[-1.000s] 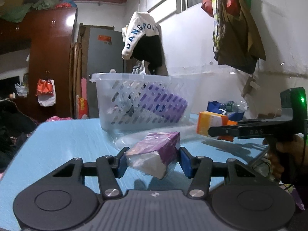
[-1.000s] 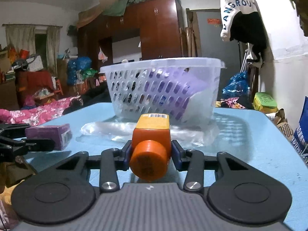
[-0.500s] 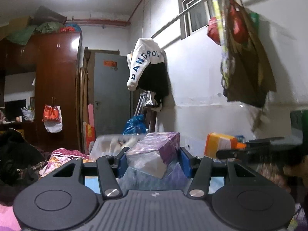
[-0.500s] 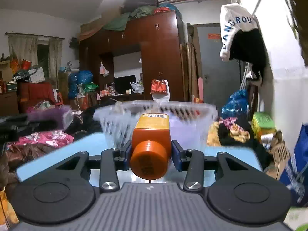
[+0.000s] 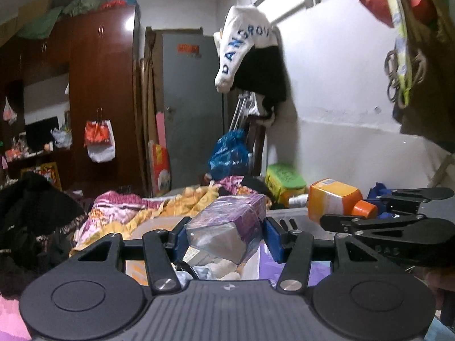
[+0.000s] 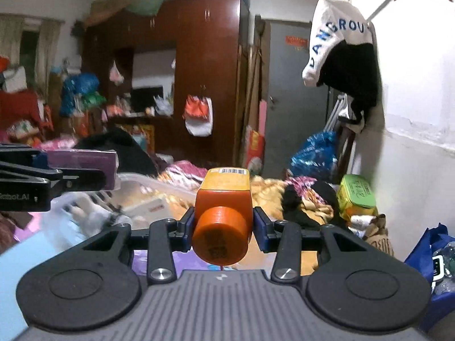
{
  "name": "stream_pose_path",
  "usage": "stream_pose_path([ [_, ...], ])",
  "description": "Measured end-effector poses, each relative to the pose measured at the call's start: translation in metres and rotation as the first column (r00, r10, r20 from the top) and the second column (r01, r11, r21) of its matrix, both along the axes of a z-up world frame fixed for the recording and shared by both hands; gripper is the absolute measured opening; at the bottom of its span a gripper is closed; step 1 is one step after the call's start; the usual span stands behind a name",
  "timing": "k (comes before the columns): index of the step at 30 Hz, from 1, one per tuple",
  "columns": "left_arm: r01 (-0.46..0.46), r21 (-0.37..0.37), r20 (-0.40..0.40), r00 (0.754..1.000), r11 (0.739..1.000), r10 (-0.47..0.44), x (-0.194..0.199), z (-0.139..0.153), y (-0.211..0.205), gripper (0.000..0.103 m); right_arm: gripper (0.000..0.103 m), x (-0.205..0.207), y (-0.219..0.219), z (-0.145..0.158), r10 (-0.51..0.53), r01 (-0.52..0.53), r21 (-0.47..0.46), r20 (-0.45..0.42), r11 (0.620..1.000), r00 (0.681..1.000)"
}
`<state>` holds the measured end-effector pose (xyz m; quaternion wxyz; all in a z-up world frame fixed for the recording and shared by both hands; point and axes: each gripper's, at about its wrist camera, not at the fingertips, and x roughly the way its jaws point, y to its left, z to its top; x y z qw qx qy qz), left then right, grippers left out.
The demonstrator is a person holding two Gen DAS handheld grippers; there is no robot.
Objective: Organize objects
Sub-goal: 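Carry the orange bottle into the basket while the left tool drops the purple pack in, then grasp the clear plastic bag with both tools at its ends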
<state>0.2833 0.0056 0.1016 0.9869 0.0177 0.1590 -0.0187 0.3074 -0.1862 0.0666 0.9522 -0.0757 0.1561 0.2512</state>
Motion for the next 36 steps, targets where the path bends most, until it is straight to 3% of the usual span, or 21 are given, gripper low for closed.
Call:
stream_pose_path([
  [11, -0.023, -0.027, -0.077, 0.997, 0.999, 0.021, 0.026, -0.022, 0.008, 0.058, 0.045, 0.009, 0.005, -0.011, 0.015, -0.016, -0.011, -0.073, 1.000, 0.997],
  [12, -0.017, -0.027, -0.082, 0.997, 0.999, 0.015, 0.027, -0.023, 0.007, 0.060, 0.046, 0.010, 0.005, -0.011, 0.018, -0.019, -0.012, -0.079, 1.000, 0.997],
  [13, -0.010, -0.023, -0.085, 0.996, 1.000, 0.008, 0.027, -0.025, 0.007, 0.067, 0.046, 0.011, 0.005, -0.010, 0.016, -0.017, -0.012, -0.084, 1.000, 0.996],
  [14, -0.006, -0.022, -0.084, 0.996, 1.000, 0.004, 0.029, -0.024, 0.004, 0.082, 0.050, 0.010, 0.005, -0.011, 0.006, -0.007, -0.012, -0.089, 1.000, 0.996],
  [15, -0.005, -0.021, -0.072, 0.997, 1.000, 0.003, 0.027, -0.024, 0.004, 0.088, 0.068, 0.011, 0.003, -0.009, -0.009, 0.009, -0.008, -0.086, 1.000, 0.996],
  [16, -0.012, -0.019, -0.054, 0.998, 1.000, 0.011, 0.024, -0.023, 0.004, 0.096, 0.079, 0.009, 0.002, -0.007, -0.024, 0.025, 0.003, -0.070, 1.000, 0.997],
  [17, -0.019, -0.017, -0.037, 0.999, 1.000, 0.018, 0.020, -0.022, 0.004, 0.097, 0.097, 0.006, -0.001, -0.005, -0.032, 0.033, 0.017, -0.045, 0.999, 0.998],
  [18, -0.020, -0.020, -0.021, 1.000, 1.000, 0.019, 0.015, -0.021, 0.004, 0.099, 0.103, 0.002, -0.003, -0.002, -0.036, 0.036, 0.027, -0.020, 0.999, 0.999],
  [25, -0.001, -0.002, 0.062, 0.998, 1.000, 0.001, -0.034, -0.011, 0.009, 0.103, 0.103, -0.030, -0.032, 0.011, 0.017, -0.019, 0.088, 0.031, 0.996, 0.999],
  [30, 0.027, -0.004, 0.096, 0.995, 1.000, -0.027, -0.097, -0.029, 0.027, 0.103, 0.103, -0.068, -0.071, -0.005, 0.089, -0.092, 0.189, 0.027, 0.978, 0.996],
  [36, 0.046, 0.022, 0.017, 0.999, 0.999, -0.047, -0.134, -0.069, 0.042, 0.103, 0.103, -0.077, -0.081, -0.051, 0.073, -0.058, 0.140, -0.109, 0.988, 0.991],
])
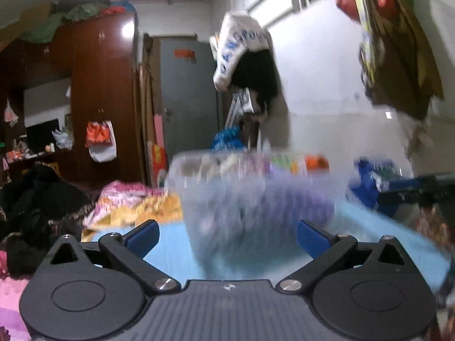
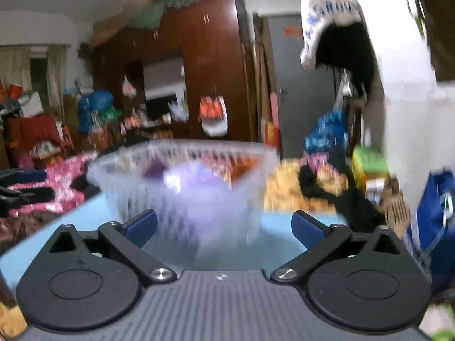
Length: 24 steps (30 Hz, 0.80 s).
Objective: Organize objects
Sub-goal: 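Grasp the clear plastic bag with both tools at its ends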
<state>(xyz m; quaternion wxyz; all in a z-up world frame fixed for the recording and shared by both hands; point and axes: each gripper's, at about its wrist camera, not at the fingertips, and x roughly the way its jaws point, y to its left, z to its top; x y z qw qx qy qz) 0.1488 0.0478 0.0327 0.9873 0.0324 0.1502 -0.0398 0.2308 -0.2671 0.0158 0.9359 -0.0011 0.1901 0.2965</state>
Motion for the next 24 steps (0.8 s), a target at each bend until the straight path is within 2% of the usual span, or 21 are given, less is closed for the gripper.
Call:
stream_pose_path([
  [2, -0.002, 0.002, -0.052, 0.999, 1.000, 0.002, 0.002, -0.017, 0.004, 0.103, 0.103, 0.003, 0.004, -0.014, 0.018, -0.019, -0.020, -0.045, 1.000, 0.999],
  [5, 0.004, 0.002, -0.116, 0.993, 1.000, -0.003, 0.011, -0.034, 0.006, 0.103, 0.103, 0.010, 0.017, -0.025, 0.032, -0.036, -0.079, -0.058, 0.996, 0.998],
  [11, 0.023, -0.009, -0.192, 0.981, 1.000, -0.024, 0.023, -0.052, 0.010, 0.103, 0.093, 0.018, 0.031, -0.039, 0.091, -0.103, -0.130, -0.098, 0.986, 0.991],
  [17, 0.040, -0.002, -0.232, 0.972, 0.999, -0.039, 0.029, -0.055, 0.006, 0.102, 0.082, 0.013, 0.030, -0.058, 0.120, -0.141, -0.150, -0.140, 0.979, 0.983],
  [24, 0.056, -0.053, -0.312, 0.948, 0.997, -0.070, 0.048, -0.061, 0.007, 0.102, 0.075, 0.013, 0.035, -0.062, 0.133, -0.164, -0.181, -0.173, 0.970, 0.976],
])
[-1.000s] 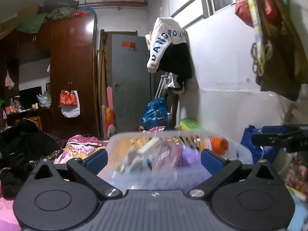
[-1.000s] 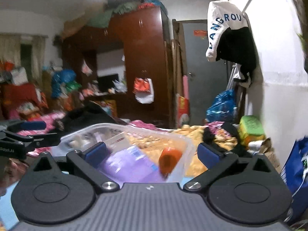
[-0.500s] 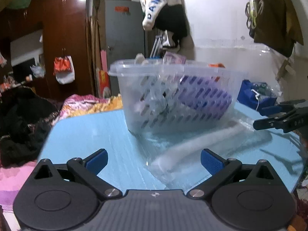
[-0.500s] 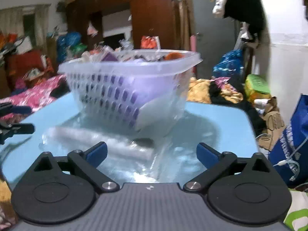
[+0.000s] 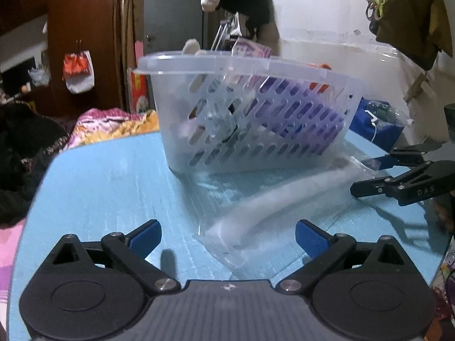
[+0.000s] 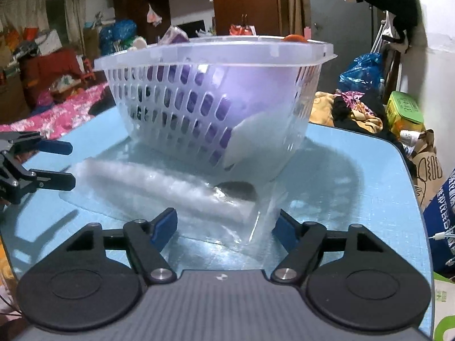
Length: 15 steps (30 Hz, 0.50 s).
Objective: Organize objects
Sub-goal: 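Grasp the clear plastic bag with both tools at its ends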
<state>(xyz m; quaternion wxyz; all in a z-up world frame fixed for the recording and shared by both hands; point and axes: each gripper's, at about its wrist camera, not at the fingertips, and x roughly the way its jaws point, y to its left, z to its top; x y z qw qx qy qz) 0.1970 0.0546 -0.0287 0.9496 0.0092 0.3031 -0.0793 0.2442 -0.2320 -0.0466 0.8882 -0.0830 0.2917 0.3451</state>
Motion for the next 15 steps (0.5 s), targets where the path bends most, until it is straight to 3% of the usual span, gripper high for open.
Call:
stream_pose_path([
  [4, 0.000, -0.009, -0.052, 0.999, 1.000, 0.000, 0.008, -0.004, 0.000, 0.100, 0.073, 0.001, 0.004, 0.002, -0.008, 0.008, -0.009, -0.008, 1.000, 1.000],
  [7, 0.001, 0.029, -0.057, 0.998, 1.000, 0.001, 0.007, -0.005, -0.007, 0.097, 0.064, -0.001, 0.006, 0.003, -0.019, 0.019, -0.029, 0.008, 0.999, 1.000],
  [9, -0.005, 0.078, -0.046, 0.999, 0.997, 0.009, 0.005, -0.004, -0.014, 0.087, 0.056, -0.003, 0.006, 0.003, -0.019, 0.019, -0.024, 0.011, 1.000, 1.000],
  [11, 0.021, 0.076, -0.029, 0.999, 0.997, -0.019, 0.001, -0.002, -0.017, 0.070, 0.049, -0.004, 0.003, 0.004, -0.021, 0.022, -0.018, 0.015, 1.000, 1.000],
  [12, 0.024, 0.080, -0.022, 1.000, 0.997, -0.023, 0.000, -0.002, -0.018, 0.066, 0.046, -0.004, 0.004, 0.004, -0.022, 0.022, -0.016, 0.016, 1.000, 1.000],
  [14, 0.015, 0.085, -0.008, 1.000, 0.996, -0.015, -0.002, 0.000, -0.019, 0.045, 0.042, -0.007, 0.002, 0.004, -0.023, 0.023, -0.017, 0.024, 1.000, 0.999],
  [15, 0.014, 0.088, -0.002, 1.000, 0.996, -0.014, -0.004, 0.000, -0.019, 0.042, 0.040, -0.008, 0.003, 0.005, -0.022, 0.022, -0.020, 0.030, 1.000, 0.999],
])
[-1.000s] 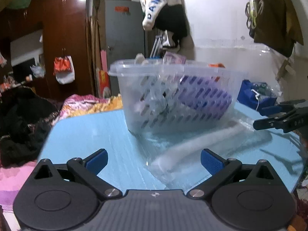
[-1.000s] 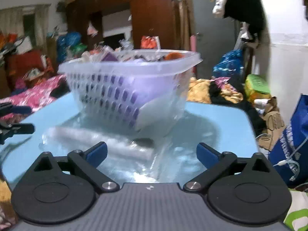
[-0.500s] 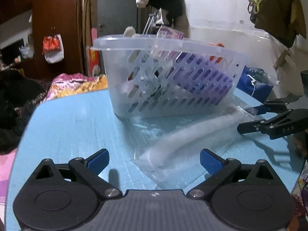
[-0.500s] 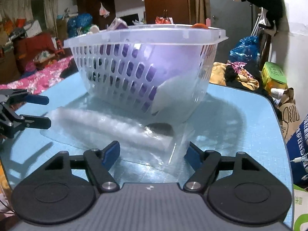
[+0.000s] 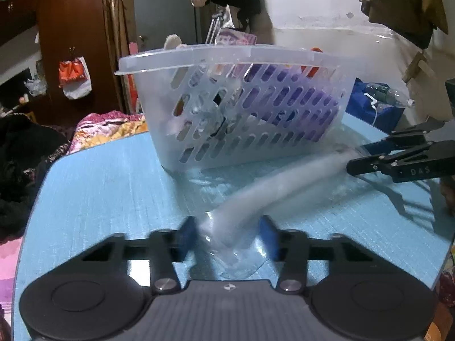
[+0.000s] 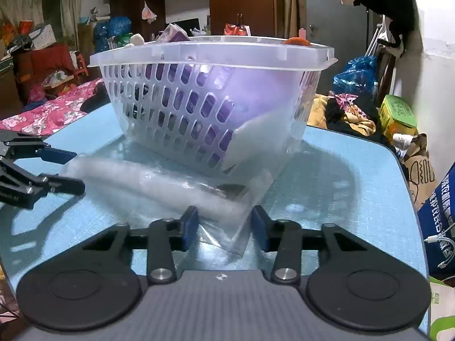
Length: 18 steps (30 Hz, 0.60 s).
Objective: Organize objects
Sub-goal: 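Grasp the clear plastic bag with both tools at its ends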
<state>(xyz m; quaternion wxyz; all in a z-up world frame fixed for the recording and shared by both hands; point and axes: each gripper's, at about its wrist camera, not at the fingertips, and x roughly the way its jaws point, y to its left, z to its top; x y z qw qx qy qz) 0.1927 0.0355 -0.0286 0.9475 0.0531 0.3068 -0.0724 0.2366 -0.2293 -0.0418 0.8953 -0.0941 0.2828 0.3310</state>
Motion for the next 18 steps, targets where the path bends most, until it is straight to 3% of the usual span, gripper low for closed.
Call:
stream_pose_path([
  [2, 0.003, 0.008, 0.010, 1.000, 1.000, -0.003, -0.004, 0.000, -0.001, 0.034, 0.035, -0.002, 0.000, 0.000, 0.003, -0.002, -0.006, 0.014, 1.000, 1.000],
  [7, 0.005, 0.027, 0.050, 0.999, 1.000, -0.006, -0.012, 0.002, -0.004, 0.024, 0.027, -0.007, 0.001, 0.000, 0.004, -0.003, -0.015, 0.040, 1.000, 0.999],
  [18, 0.009, 0.011, 0.180, 0.984, 1.000, -0.010, -0.041, 0.012, -0.004, 0.020, 0.016, -0.025, -0.003, 0.007, -0.005, 0.003, 0.017, 0.100, 1.000, 0.995],
])
